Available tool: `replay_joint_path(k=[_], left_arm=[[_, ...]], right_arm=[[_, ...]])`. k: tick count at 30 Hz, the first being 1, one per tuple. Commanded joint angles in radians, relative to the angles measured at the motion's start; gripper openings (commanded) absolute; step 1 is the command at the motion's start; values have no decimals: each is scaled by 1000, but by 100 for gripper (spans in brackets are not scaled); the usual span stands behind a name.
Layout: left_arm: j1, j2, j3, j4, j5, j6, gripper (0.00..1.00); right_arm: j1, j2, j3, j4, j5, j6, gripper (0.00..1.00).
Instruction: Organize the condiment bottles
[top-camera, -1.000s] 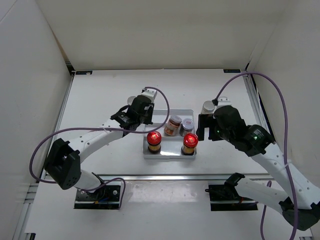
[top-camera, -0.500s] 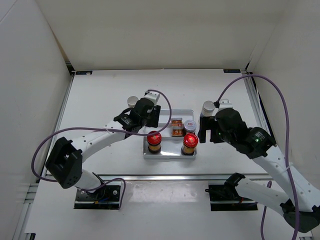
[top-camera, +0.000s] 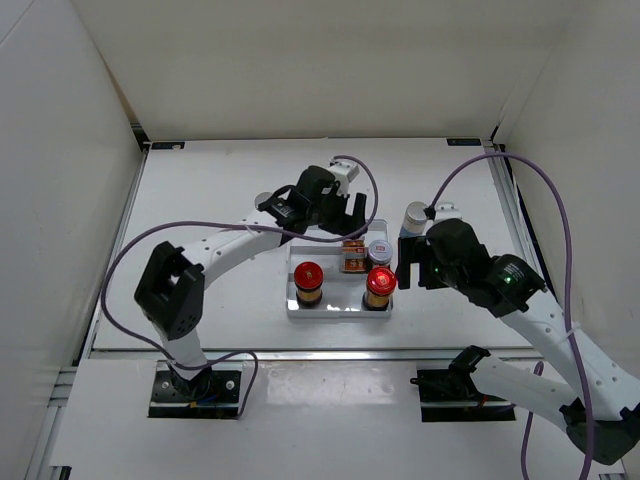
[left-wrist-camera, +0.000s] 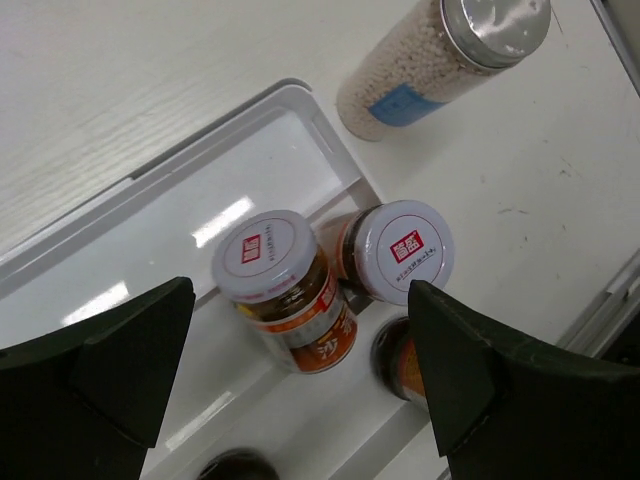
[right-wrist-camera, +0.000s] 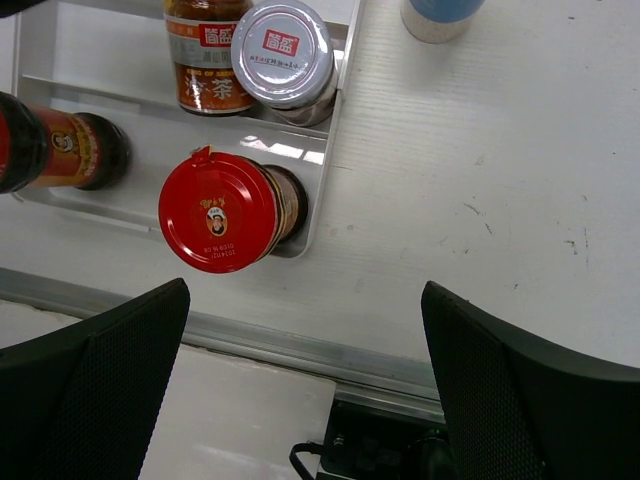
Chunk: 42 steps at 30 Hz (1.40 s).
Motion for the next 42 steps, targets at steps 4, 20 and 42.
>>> replay_joint_path(k=[4,20,42], left_arm=[[4,120,92,-30,177,-58,96],[22,192,42,6,240,-105,83],[43,241,35,37,266,-124,84]], right_arm=[[5,-35,-27,-4,6,10,100],[5,-66,-45,-13,6,19,100],[5,-66,-54,-13,-3,19,100]])
